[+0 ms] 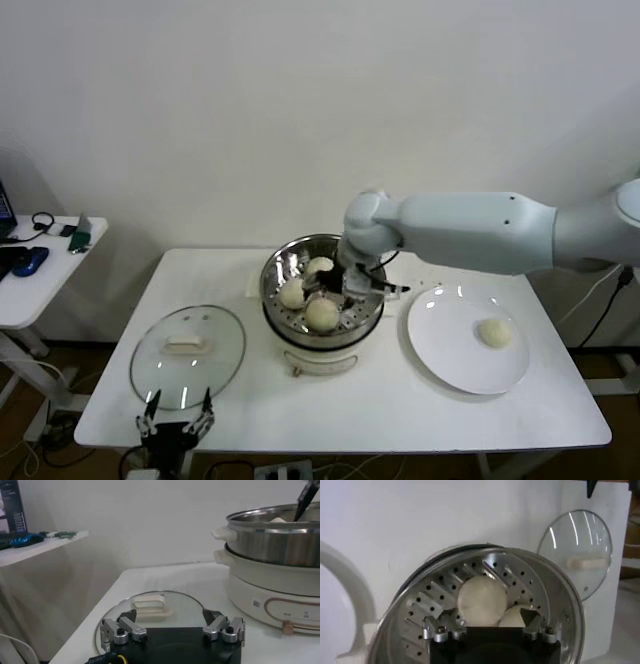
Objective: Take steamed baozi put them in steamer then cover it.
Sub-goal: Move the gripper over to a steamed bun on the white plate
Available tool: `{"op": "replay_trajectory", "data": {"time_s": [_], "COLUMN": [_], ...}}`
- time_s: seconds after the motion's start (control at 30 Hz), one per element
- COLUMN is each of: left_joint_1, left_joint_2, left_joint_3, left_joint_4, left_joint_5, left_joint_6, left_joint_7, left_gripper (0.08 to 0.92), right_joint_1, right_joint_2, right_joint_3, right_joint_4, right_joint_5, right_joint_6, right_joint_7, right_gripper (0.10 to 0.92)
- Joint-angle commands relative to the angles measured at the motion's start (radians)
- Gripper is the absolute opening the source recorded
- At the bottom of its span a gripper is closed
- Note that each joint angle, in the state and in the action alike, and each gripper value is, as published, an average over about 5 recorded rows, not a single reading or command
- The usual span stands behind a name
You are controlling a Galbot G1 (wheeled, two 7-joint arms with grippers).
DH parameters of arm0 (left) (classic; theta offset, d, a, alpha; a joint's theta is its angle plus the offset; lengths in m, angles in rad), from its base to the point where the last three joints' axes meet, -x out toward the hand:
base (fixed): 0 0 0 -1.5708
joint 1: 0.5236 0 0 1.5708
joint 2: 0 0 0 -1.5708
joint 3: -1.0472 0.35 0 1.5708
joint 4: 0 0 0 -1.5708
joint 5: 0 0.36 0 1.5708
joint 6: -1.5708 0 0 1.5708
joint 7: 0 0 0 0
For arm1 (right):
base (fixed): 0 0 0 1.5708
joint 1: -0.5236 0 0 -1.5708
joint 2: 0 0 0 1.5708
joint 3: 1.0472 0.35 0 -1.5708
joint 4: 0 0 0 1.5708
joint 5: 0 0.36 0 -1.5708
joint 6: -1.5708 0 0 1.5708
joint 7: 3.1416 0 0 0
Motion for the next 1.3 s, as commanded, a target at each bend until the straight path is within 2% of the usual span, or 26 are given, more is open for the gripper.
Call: {"op": "replay_trajectory", "data": {"time_s": [0.03, 0.27, 0.4, 0.57, 0.93, 1.3], "left_joint_1": [-0.004, -0.015, -0.019, -0.012, -0.002, 0.023], "left_joint_2": [0.001, 0.005, 0.007, 0.006, -0.006, -0.012], "left_joint_3": [0.007, 0.012, 0.009, 0.001, -0.006, -0.004], "left_joint_4": [0.000, 0.008, 0.008, -0.003, -0.033, -0.027], "left_joint_5": [0.004, 0.003, 0.000, -0.013, -0.022, -0.013], "left_joint_6": [0.003, 0.003, 0.004, 0.002, 0.007, -0.011], "left_joint_7": [0.002, 0.004, 0.006, 0.008, 0.010, 0.008], "left_gripper": [0.823, 0.823, 0.823, 0.823, 0.823, 0.823], "right_joint_1": [0.325, 0.385, 0.259, 0.016, -0.403, -0.616], "right_joint_2": [-0.173, -0.395, -0.511, -0.595, -0.543, -0.431], "right_joint_3": [-0.233, -0.361, -0.338, -0.164, 0.211, 0.429], "right_joint_4": [-0.081, -0.103, -0.098, -0.147, -0.392, -0.529], "right_joint_5": [0.581, 0.597, 0.517, 0.373, 0.144, 0.076], "right_joint_6": [-0.097, -0.415, -0.474, -0.487, -0.411, -0.396], "right_joint_7": [-0.300, -0.268, -0.238, -0.215, -0.204, -0.151], "right_gripper": [0.823, 0.823, 0.823, 0.823, 0.823, 0.823]}}
